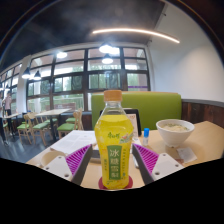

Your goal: Pour water

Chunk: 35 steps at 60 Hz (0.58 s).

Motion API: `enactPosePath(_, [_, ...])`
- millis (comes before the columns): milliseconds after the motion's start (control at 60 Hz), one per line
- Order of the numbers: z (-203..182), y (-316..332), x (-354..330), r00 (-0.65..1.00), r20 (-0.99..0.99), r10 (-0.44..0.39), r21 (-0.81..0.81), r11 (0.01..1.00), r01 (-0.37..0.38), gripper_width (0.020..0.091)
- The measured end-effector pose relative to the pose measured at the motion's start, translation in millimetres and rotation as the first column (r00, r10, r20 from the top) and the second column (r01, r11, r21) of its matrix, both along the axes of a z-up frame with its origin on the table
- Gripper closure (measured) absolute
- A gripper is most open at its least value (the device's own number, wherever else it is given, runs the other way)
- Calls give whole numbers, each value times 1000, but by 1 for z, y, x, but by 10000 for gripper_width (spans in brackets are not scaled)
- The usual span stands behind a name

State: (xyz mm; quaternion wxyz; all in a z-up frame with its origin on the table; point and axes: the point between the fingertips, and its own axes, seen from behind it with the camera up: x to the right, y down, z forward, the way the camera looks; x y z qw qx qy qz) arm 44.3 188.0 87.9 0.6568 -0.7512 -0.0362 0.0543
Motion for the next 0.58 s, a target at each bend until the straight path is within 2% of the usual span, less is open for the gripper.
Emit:
enactPosePath(50, [9, -13, 3, 1000, -6, -10, -2, 1000, 10, 296])
enactPosePath(233, [44, -103, -10, 1000, 26, -1, 29, 1000, 0, 278])
enactPosePath(333, [56, -163, -11, 997, 66, -48, 27, 999, 46, 279])
enactPosePath(417, [62, -215, -26, 997, 69, -35, 23, 999, 34, 283])
enactPosePath(583, [63, -309, -79, 998, -24, 52, 22, 998, -51, 282])
